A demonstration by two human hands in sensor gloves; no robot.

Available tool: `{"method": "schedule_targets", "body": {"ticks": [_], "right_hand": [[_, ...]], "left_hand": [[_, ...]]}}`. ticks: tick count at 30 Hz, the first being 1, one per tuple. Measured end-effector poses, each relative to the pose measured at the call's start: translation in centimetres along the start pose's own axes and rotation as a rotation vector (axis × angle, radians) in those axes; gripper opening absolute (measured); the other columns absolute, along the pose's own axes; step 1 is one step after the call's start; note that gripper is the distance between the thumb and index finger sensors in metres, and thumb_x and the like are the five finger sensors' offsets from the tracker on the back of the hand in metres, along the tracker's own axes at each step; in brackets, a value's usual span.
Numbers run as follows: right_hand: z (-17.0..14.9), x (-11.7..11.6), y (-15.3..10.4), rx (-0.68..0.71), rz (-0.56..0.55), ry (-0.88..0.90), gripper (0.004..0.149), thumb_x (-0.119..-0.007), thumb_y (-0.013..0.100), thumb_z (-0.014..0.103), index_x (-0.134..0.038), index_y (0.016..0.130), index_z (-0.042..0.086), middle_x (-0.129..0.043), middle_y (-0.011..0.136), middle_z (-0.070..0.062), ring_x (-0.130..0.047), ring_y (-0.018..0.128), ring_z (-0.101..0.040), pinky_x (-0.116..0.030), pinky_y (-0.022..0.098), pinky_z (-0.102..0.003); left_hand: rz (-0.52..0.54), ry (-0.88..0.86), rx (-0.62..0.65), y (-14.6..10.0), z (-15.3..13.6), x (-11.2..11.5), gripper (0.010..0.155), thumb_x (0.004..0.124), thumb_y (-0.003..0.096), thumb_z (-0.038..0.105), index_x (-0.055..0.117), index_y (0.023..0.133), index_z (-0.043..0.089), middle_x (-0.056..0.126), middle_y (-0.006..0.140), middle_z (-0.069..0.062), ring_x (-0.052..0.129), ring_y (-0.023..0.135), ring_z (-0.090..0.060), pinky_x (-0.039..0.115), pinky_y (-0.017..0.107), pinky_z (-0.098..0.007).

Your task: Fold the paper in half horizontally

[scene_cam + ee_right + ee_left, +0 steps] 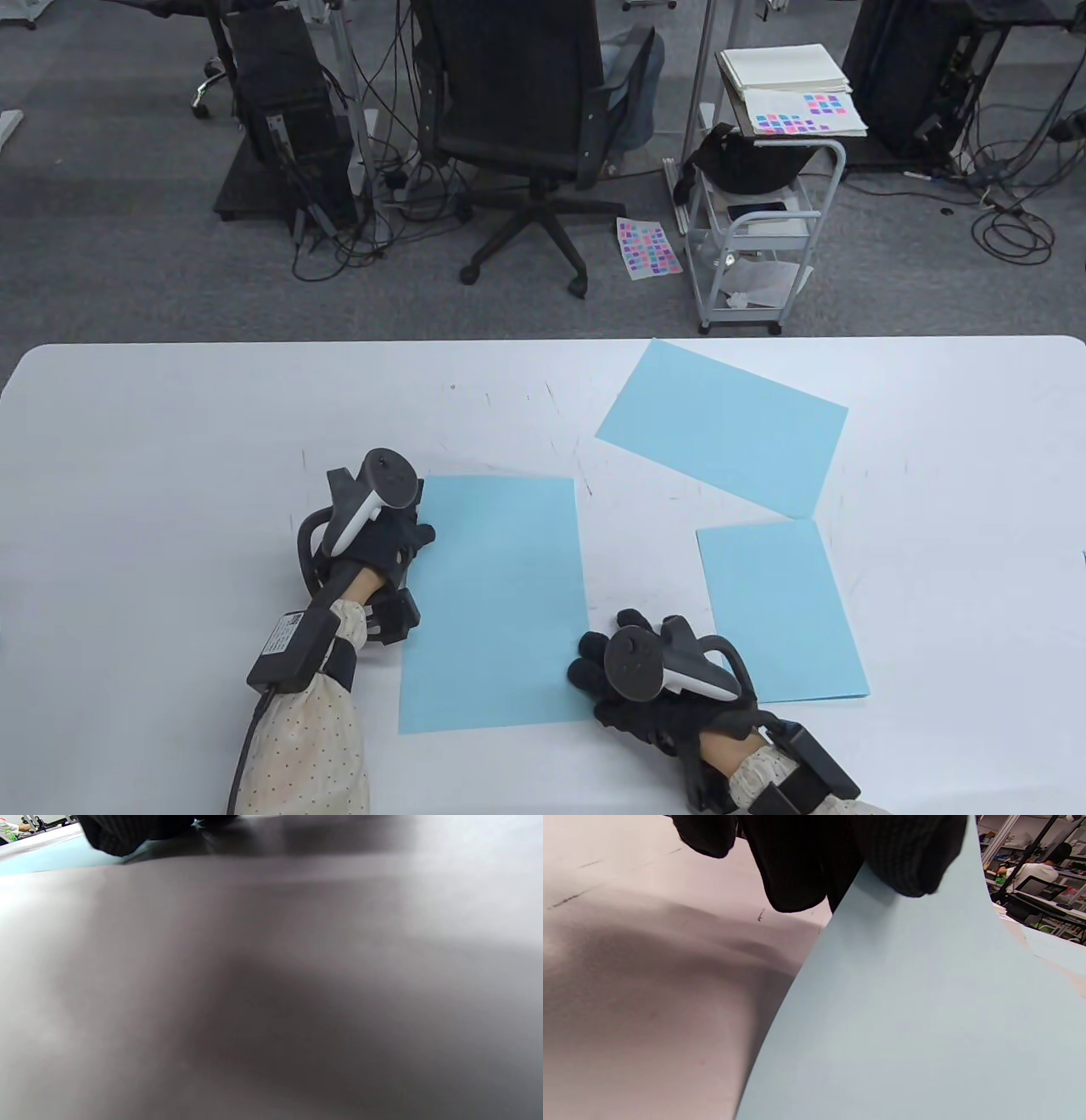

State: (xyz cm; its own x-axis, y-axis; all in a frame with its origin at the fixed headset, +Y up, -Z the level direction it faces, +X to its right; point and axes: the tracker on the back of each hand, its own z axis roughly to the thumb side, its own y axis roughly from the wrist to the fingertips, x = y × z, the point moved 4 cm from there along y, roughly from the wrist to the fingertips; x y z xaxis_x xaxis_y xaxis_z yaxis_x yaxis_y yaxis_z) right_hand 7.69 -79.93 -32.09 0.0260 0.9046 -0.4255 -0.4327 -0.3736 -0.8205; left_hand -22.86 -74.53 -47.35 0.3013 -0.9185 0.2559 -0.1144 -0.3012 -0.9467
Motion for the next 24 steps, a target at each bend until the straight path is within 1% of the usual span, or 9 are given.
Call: {"method": "schedule_targets", "body": {"ticks": [2, 5, 10, 15, 18, 24], "right_hand": [[0.1, 0.0, 0.0, -0.001, -0.004, -0.006, 0.057, -0.067, 0.046, 0.049, -0.046, 0.099, 0.049, -0.03, 0.115, 0.024, -0.008, 0.109, -0.026, -0.011, 0.075, -0.064], [0.2, 0.0, -0.1, -0.005, -0.008, -0.017, 0.057, -0.067, 0.046, 0.049, -0.046, 0.099, 0.048, -0.03, 0.115, 0.024, -0.009, 0.109, -0.026, -0.012, 0.074, -0.064], [0.2, 0.0, -0.1, -0.007, -0.008, -0.012, 0.056, -0.067, 0.046, 0.049, -0.046, 0.099, 0.049, -0.03, 0.115, 0.025, -0.009, 0.109, -0.026, -0.012, 0.075, -0.064], [0.2, 0.0, -0.1, -0.012, -0.006, -0.014, 0.056, -0.067, 0.047, 0.049, -0.046, 0.099, 0.049, -0.03, 0.115, 0.025, -0.009, 0.109, -0.025, -0.012, 0.075, -0.064], [0.2, 0.0, -0.1, -0.014, -0.004, -0.017, 0.057, -0.067, 0.046, 0.049, -0.045, 0.099, 0.049, -0.03, 0.115, 0.025, -0.009, 0.109, -0.025, -0.012, 0.075, -0.064], [0.1, -0.1, 0.0, -0.015, 0.001, -0.009, 0.057, -0.066, 0.047, 0.049, -0.045, 0.099, 0.05, -0.029, 0.115, 0.025, -0.009, 0.109, -0.025, -0.012, 0.075, -0.064]], "left_hand": [[0.027, 0.01, 0.019, -0.8, 0.1, -0.3, 0.05, 0.085, 0.0392, 0.041, 0.075, 0.087, 0.051, 0.099, 0.077, 0.026, 0.089, 0.094, -0.006, 0.062, 0.083, -0.045], [0.026, 0.014, 0.043, -1.8, 0.0, -0.3, 0.045, 0.083, 0.0398, 0.042, 0.079, 0.083, 0.054, 0.1, 0.079, 0.028, 0.089, 0.096, -0.006, 0.063, 0.082, -0.044], [0.033, 0.006, 0.079, -3.7, -0.5, -0.3, 0.043, 0.082, 0.0398, 0.045, 0.081, 0.081, 0.057, 0.098, 0.087, 0.026, 0.087, 0.098, -0.008, 0.063, 0.082, -0.044], [0.024, 0.023, 0.107, -5.4, -1.1, 0.2, 0.043, 0.082, 0.0397, 0.045, 0.082, 0.081, 0.056, 0.096, 0.091, 0.024, 0.085, 0.1, -0.009, 0.062, 0.083, -0.045], [0.006, 0.039, 0.13, -6.2, -1.3, 1.0, 0.043, 0.081, 0.0398, 0.045, 0.082, 0.081, 0.055, 0.094, 0.093, 0.025, 0.083, 0.101, -0.01, 0.061, 0.083, -0.046], [-0.002, 0.122, 0.164, -7.5, -1.5, 2.5, 0.043, 0.082, 0.0394, 0.045, 0.082, 0.081, 0.056, 0.089, 0.096, 0.027, 0.08, 0.104, -0.009, 0.06, 0.084, -0.046]]}}
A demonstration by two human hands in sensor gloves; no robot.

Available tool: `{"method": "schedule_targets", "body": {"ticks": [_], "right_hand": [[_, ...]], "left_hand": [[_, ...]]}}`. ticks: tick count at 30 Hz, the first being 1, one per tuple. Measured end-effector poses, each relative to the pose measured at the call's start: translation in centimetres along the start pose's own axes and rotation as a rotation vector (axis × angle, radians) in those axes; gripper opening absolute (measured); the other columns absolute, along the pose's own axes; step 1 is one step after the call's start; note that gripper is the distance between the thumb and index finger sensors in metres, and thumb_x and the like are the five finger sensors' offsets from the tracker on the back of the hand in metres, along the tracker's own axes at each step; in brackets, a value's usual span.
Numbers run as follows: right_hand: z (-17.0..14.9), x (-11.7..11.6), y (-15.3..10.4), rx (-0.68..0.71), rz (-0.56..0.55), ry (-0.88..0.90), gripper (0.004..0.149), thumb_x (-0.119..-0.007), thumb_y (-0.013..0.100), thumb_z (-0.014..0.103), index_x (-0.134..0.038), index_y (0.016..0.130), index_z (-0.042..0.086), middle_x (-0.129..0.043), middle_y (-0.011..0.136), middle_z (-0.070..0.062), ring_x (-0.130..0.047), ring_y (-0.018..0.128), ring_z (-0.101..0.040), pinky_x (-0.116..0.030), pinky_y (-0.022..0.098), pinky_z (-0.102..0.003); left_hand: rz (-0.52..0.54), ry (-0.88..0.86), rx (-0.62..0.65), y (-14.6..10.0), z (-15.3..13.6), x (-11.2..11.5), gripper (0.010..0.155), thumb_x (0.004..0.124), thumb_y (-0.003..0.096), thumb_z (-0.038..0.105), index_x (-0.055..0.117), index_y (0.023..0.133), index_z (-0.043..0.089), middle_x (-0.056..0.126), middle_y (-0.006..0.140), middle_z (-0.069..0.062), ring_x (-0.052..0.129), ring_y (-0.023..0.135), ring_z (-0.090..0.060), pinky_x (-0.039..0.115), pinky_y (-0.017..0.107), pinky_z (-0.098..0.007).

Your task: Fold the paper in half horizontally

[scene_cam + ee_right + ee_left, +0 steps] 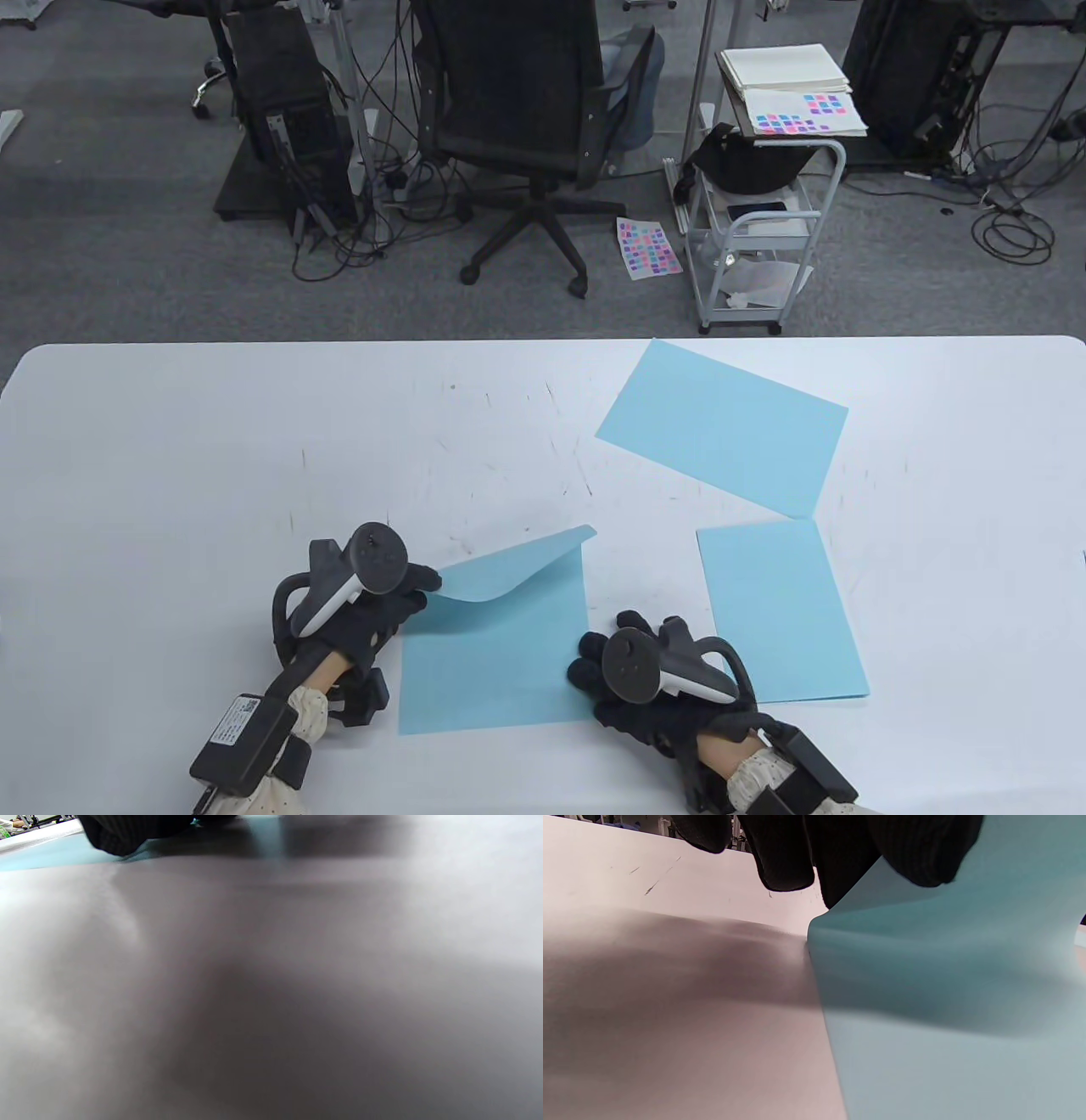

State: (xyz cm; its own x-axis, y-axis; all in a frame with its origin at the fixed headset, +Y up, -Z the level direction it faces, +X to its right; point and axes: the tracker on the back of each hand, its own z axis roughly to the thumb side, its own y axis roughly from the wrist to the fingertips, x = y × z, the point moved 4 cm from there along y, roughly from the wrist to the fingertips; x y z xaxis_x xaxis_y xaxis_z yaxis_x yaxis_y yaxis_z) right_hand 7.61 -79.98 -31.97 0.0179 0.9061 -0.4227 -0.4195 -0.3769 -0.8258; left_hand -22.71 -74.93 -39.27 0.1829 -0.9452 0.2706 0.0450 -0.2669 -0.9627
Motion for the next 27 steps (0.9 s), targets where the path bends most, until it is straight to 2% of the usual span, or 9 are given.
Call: {"method": "schedule_targets", "body": {"ticks": [14, 24, 27], "right_hand": [[-0.2, -0.1, 0.1, -0.004, 0.013, 0.031, 0.057, -0.066, 0.046, 0.049, -0.045, 0.099, 0.05, -0.028, 0.114, 0.026, -0.01, 0.109, -0.025, -0.013, 0.075, -0.064], [-0.4, -0.1, 0.1, -0.004, 0.011, 0.034, 0.057, -0.066, 0.046, 0.049, -0.045, 0.099, 0.051, -0.028, 0.114, 0.027, -0.011, 0.109, -0.026, -0.013, 0.075, -0.064], [-0.4, -0.1, 0.1, -0.004, 0.012, 0.035, 0.057, -0.066, 0.046, 0.049, -0.044, 0.099, 0.051, -0.028, 0.114, 0.027, -0.011, 0.109, -0.026, -0.013, 0.075, -0.064]], "left_hand": [[-0.061, 0.153, 0.068, -1.9, -0.3, 2.7, 0.043, 0.081, 0.0393, 0.045, 0.081, 0.08, 0.057, 0.08, 0.101, 0.031, 0.072, 0.107, -0.009, 0.057, 0.085, -0.046], [-0.021, 0.323, 0.098, -2.9, 1.1, 3.2, 0.045, 0.08, 0.0394, 0.044, 0.079, 0.082, 0.057, 0.077, 0.103, 0.03, 0.071, 0.108, -0.01, 0.056, 0.085, -0.047], [-0.03, 0.354, 0.1, -3.1, 1.2, 3.3, 0.047, 0.08, 0.041, 0.039, 0.077, 0.084, 0.057, 0.075, 0.104, 0.03, 0.071, 0.108, -0.009, 0.056, 0.085, -0.047]]}}
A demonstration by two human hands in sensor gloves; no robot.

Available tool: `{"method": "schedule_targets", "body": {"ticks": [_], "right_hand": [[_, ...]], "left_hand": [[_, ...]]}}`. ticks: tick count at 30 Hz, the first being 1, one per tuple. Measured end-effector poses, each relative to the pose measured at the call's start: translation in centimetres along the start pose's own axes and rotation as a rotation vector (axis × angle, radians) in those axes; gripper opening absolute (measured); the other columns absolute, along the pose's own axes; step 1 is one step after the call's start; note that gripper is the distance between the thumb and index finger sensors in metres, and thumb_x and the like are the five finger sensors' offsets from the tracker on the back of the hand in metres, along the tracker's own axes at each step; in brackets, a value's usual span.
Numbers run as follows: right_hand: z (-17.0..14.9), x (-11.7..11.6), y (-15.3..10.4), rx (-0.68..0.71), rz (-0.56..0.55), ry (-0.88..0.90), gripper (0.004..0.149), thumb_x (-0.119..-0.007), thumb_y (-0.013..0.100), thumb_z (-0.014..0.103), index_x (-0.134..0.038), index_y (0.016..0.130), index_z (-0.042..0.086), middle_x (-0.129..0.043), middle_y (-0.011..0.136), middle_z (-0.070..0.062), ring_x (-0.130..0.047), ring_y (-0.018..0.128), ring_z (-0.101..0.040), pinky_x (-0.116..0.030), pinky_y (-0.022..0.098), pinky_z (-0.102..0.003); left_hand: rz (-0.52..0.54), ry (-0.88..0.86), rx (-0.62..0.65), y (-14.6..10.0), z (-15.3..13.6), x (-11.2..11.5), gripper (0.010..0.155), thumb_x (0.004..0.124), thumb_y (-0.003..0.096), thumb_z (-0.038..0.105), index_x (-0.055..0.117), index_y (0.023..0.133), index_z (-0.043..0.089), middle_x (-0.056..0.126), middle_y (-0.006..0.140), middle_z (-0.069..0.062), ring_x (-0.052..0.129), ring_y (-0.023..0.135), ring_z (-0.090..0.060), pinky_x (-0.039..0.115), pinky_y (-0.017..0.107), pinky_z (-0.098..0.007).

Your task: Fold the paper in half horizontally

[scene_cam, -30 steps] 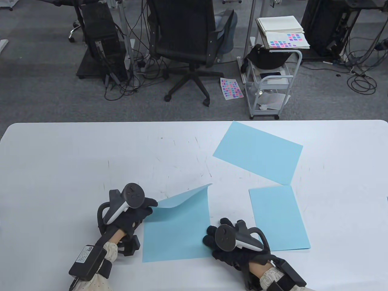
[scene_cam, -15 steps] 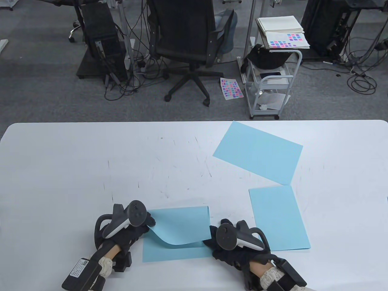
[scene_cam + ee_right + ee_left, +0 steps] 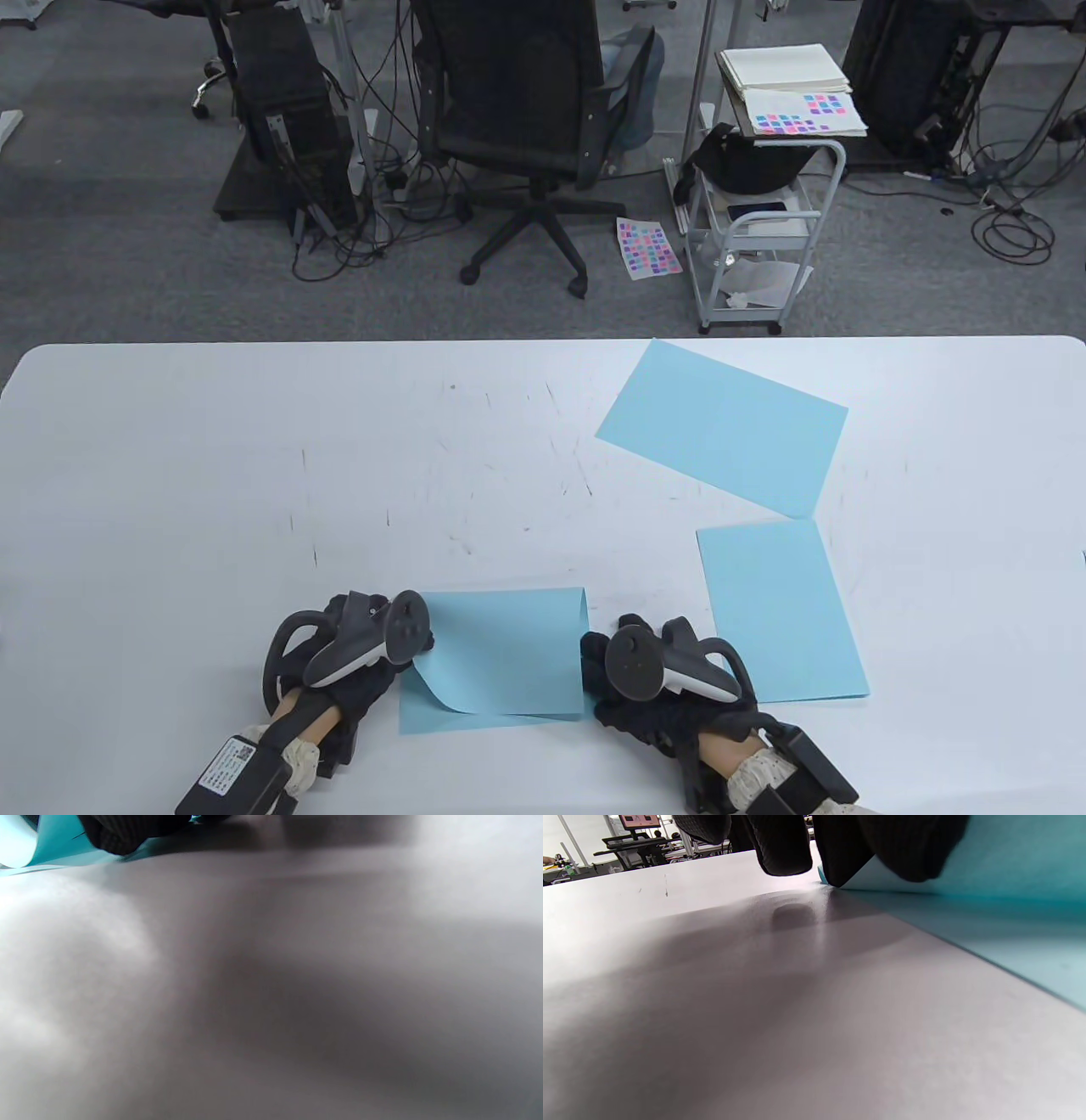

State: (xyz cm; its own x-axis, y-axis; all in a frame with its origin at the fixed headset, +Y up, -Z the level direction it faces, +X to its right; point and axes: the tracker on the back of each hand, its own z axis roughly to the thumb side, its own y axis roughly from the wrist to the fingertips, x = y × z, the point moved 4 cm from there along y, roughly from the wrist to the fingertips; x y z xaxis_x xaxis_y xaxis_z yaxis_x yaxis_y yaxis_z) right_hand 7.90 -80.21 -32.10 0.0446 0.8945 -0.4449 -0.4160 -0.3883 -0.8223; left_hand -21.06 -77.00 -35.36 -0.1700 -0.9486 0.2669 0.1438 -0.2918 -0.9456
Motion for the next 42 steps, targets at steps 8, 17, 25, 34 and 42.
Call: {"method": "schedule_targets", "body": {"ticks": [8, 17, 25, 34, 42], "right_hand": [[-0.1, 0.1, 0.0, 0.0, -0.002, -0.003, 0.057, -0.066, 0.046, 0.049, -0.044, 0.099, 0.05, -0.028, 0.114, 0.027, -0.011, 0.109, -0.026, -0.013, 0.075, -0.064], [0.0, 0.0, 0.0, -0.001, -0.002, -0.005, 0.057, -0.066, 0.046, 0.049, -0.044, 0.099, 0.05, -0.027, 0.114, 0.027, -0.012, 0.109, -0.026, -0.013, 0.075, -0.064], [0.0, 0.0, 0.0, -0.002, -0.003, -0.009, 0.057, -0.066, 0.046, 0.049, -0.044, 0.099, 0.05, -0.027, 0.114, 0.027, -0.012, 0.109, -0.026, -0.013, 0.075, -0.064], [0.0, 0.0, 0.0, -0.003, -0.002, -0.002, 0.057, -0.066, 0.046, 0.049, -0.044, 0.099, 0.05, -0.027, 0.114, 0.026, -0.012, 0.109, -0.026, -0.013, 0.075, -0.064], [-1.1, 2.7, -0.7, -0.057, -0.063, 0.058, 0.058, -0.067, 0.047, 0.046, -0.05, 0.102, 0.043, -0.031, 0.117, 0.019, -0.011, 0.109, -0.027, -0.012, 0.075, -0.064]], "left_hand": [[0.01, -0.023, -0.011, 0.0, 0.0, 0.4, 0.051, 0.075, 0.0434, 0.038, 0.066, 0.09, 0.057, 0.071, 0.105, 0.03, 0.07, 0.108, -0.009, 0.055, 0.085, -0.047], [-0.039, 0.03, -0.012, 0.3, 0.2, 1.4, 0.079, 0.075, 0.03, 0.06, 0.039, 0.101, 0.059, 0.036, 0.117, 0.027, 0.036, 0.118, -0.014, 0.043, 0.088, -0.051], [-0.136, -0.002, 0.011, 0.3, 0.2, 2.5, 0.082, 0.071, 0.0282, 0.064, 0.031, 0.1, 0.059, 0.025, 0.116, 0.027, 0.022, 0.115, -0.013, 0.037, 0.089, -0.052], [-0.19, 0.002, 0.027, 0.0, 0.5, 2.9, 0.082, 0.07, 0.0276, 0.065, 0.031, 0.1, 0.059, 0.028, 0.116, 0.026, 0.026, 0.116, -0.012, 0.039, 0.088, -0.052], [-0.18, 0.008, 0.024, -0.1, 0.6, 2.8, 0.081, 0.069, 0.0274, 0.064, 0.032, 0.099, 0.059, 0.028, 0.116, 0.025, 0.028, 0.116, -0.013, 0.04, 0.088, -0.051]]}}
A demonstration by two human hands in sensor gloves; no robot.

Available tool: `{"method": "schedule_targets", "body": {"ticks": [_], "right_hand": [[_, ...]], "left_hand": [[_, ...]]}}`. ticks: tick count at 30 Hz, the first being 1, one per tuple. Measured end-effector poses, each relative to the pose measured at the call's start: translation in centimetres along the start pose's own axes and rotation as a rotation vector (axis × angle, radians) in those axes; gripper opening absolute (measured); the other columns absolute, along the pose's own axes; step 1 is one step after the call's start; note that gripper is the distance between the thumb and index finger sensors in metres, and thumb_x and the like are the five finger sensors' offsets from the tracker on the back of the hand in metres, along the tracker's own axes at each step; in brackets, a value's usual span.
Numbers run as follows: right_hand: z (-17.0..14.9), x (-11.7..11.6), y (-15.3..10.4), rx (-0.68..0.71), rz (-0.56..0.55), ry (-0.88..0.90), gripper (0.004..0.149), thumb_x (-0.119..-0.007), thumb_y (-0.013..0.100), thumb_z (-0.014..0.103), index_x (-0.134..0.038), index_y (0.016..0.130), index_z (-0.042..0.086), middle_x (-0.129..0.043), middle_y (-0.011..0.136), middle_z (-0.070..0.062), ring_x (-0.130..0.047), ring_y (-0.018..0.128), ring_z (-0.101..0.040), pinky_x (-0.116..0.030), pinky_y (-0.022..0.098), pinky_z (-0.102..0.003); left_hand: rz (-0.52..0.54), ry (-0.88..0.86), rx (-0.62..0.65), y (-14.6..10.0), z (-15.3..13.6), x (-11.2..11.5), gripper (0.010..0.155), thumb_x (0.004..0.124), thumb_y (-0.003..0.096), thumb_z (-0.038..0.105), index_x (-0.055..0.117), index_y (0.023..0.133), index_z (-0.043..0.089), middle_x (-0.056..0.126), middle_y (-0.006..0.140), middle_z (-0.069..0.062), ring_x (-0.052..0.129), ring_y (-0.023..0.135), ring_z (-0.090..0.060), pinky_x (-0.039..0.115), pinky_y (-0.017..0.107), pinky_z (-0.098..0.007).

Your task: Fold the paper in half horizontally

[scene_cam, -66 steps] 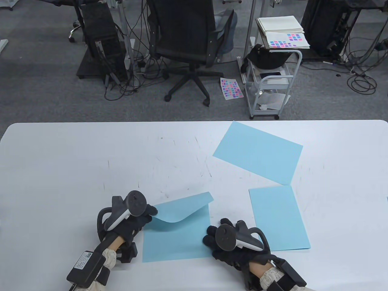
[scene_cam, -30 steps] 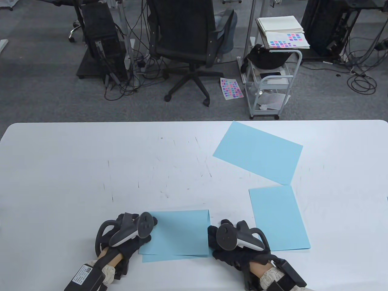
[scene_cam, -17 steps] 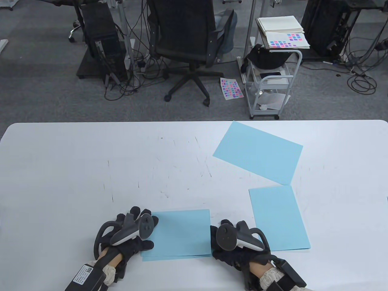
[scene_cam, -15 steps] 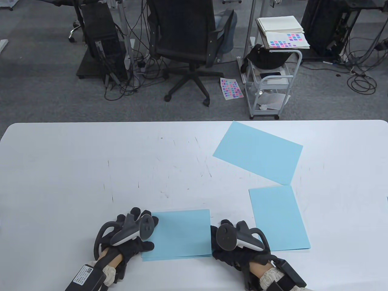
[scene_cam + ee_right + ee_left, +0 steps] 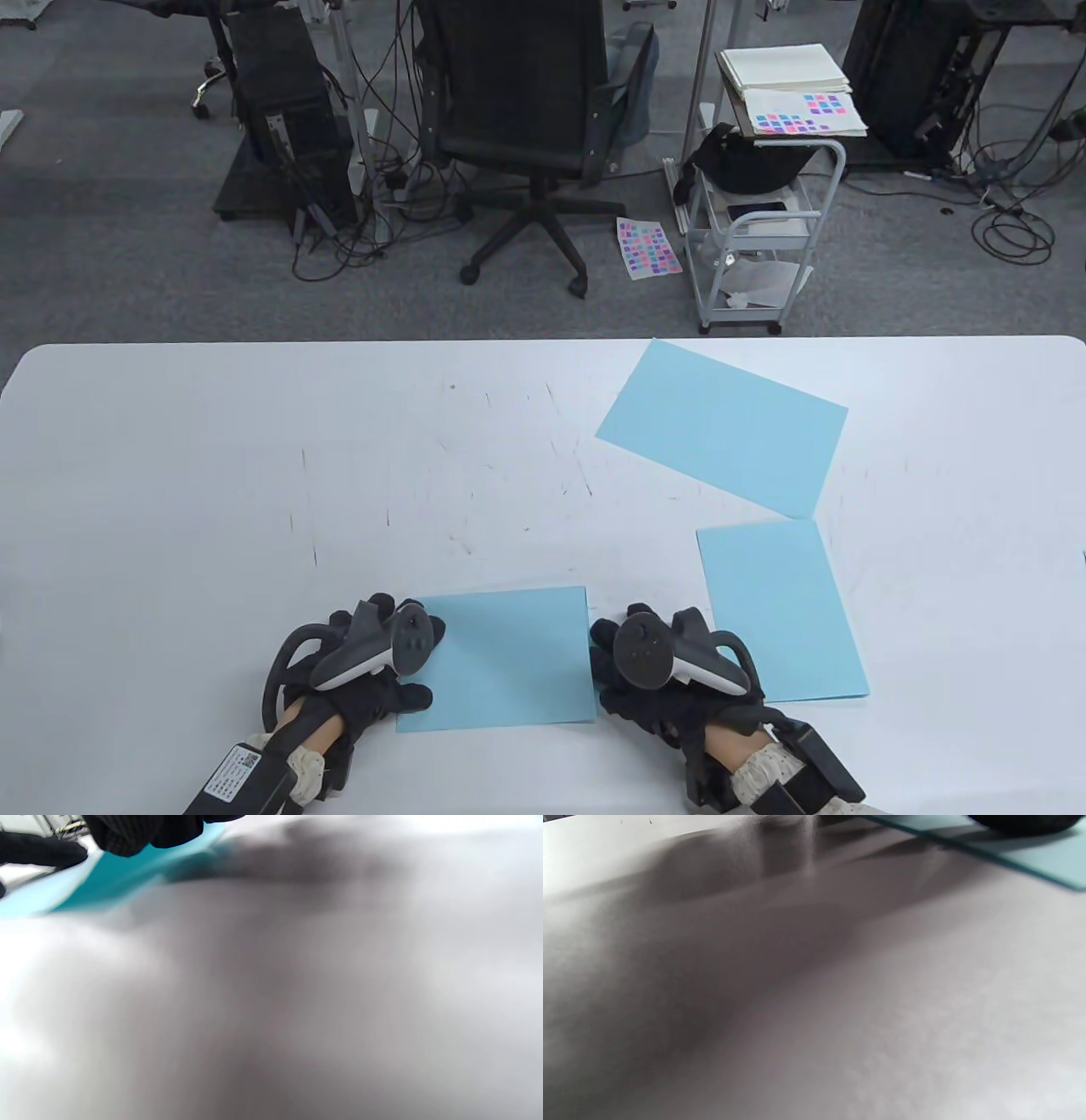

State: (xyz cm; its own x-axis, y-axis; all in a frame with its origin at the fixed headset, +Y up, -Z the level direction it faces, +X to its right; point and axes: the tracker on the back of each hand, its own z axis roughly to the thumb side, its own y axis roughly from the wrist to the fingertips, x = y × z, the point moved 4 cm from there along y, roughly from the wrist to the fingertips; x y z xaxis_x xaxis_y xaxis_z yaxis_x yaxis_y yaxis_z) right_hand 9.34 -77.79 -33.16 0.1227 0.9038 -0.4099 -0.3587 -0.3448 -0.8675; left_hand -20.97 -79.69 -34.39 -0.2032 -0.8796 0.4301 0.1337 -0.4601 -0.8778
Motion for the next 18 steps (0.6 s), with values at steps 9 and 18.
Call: {"method": "schedule_targets", "body": {"ticks": [9, 18], "right_hand": [[1.9, 6.3, 0.8, -0.027, -0.152, 0.014, 0.058, -0.067, 0.048, 0.044, -0.051, 0.104, 0.039, -0.033, 0.118, 0.016, -0.011, 0.11, -0.028, -0.011, 0.074, -0.065], [9.3, 3.1, 5.9, 0.125, -0.041, -0.049, 0.059, -0.067, 0.048, 0.044, -0.05, 0.104, 0.039, -0.035, 0.118, 0.017, -0.01, 0.109, -0.025, -0.01, 0.074, -0.065]], "left_hand": [[0.031, 0.003, -0.001, 0.2, 0.8, -0.2, 0.08, 0.066, 0.0288, 0.065, 0.033, 0.101, 0.057, 0.029, 0.118, 0.021, 0.029, 0.117, -0.015, 0.038, 0.088, -0.053], [0.035, 0.008, 0.004, 0.2, 1.1, -0.1, 0.08, 0.065, 0.0299, 0.065, 0.032, 0.102, 0.056, 0.028, 0.119, 0.02, 0.028, 0.117, -0.016, 0.037, 0.088, -0.053]]}}
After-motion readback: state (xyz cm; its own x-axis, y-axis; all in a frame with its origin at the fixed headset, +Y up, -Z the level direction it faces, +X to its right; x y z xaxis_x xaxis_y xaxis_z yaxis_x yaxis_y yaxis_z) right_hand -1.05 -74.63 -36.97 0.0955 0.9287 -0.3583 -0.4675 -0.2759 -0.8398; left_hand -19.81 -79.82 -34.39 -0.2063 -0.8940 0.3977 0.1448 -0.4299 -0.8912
